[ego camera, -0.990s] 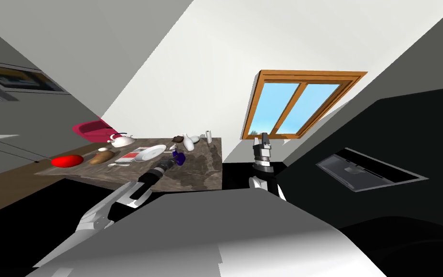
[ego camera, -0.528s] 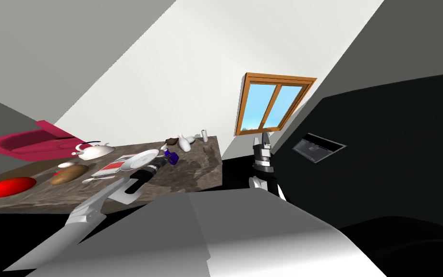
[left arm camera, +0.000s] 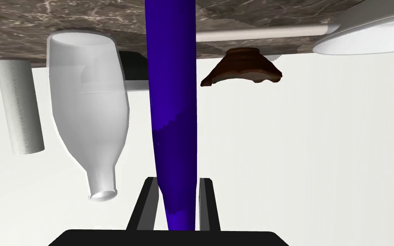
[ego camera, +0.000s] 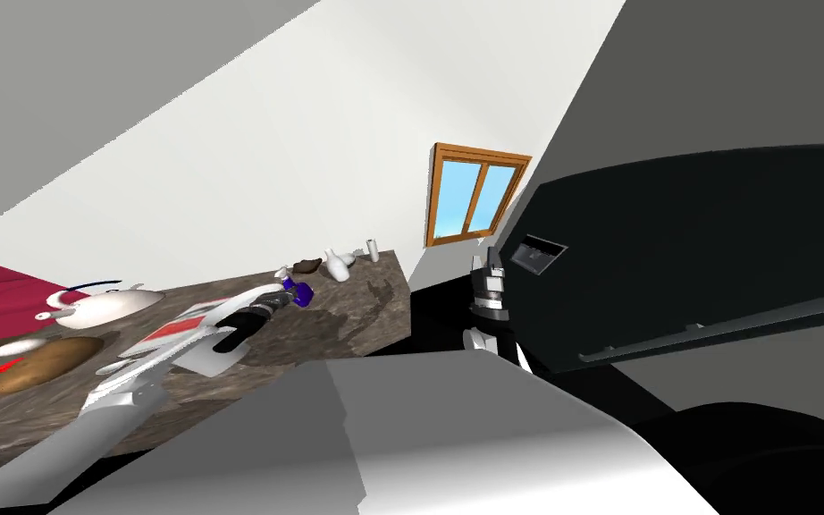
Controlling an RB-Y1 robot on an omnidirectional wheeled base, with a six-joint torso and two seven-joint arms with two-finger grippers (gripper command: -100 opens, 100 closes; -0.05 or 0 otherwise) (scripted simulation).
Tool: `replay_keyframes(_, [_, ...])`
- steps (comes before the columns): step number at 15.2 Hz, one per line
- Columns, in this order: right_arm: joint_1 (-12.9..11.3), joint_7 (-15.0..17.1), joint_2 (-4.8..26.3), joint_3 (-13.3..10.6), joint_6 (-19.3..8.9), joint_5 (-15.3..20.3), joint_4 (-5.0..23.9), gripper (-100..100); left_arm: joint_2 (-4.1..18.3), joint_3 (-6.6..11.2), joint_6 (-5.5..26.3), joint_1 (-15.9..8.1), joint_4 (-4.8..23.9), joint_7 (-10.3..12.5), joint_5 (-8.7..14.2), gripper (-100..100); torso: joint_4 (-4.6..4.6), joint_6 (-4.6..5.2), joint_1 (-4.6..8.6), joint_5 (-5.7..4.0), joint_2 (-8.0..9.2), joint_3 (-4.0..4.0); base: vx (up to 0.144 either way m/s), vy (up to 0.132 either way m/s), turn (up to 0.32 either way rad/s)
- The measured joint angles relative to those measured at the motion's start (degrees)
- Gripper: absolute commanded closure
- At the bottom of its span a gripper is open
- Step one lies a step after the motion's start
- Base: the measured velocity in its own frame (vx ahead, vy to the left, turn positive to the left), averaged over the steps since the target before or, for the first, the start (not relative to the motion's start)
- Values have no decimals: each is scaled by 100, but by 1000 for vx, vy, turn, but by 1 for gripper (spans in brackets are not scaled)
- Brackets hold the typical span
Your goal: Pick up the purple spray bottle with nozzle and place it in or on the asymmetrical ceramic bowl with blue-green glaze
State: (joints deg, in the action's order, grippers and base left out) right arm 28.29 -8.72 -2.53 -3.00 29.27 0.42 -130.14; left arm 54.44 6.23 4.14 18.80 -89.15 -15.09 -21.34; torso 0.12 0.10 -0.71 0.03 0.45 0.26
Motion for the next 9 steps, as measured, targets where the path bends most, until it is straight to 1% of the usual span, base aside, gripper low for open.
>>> replay_keyframes(2, [1,0,1,1,0,0,0,0,159,61,152,-98,242,51,78,100,3,-6,-12,0,8,6,-166,136,-346])
replay_keyframes(3, [1,0,1,1,0,0,0,0,229,85,229,-116,305,71,112,100,2,-6,-8,-1,2,3,-172,116,-460])
replay_keyframes(4, [0,0,1,0,0,0,0,0,375,99,323,-148,411,117,193,100,3,2,-6,-5,0,2,-195,152,-573])
replay_keyframes(5, [-1,0,1,1,0,0,0,0,521,104,406,-226,582,173,273,100,5,10,-13,-6,0,3,-158,173,-515])
replay_keyframes(6, [0,0,1,1,0,0,0,0,602,152,499,-240,672,216,315,100,4,4,-20,-4,-7,0,-147,150,-420])
replay_keyframes(7, [1,0,1,1,0,0,0,0,669,205,605,-234,727,256,351,100,2,-1,-19,-2,-11,-3,-144,116,-234])
replay_keyframes(8, [2,0,1,2,0,0,0,0,708,221,662,-285,825,283,368,100,0,-12,-15,0,-13,-5,-130,112,-199])
replay_keyframes(9, [2,0,1,2,0,0,0,0,752,229,668,-341,980,311,387,100,-1,-16,-16,0,-16,-7,-118,134,-321])
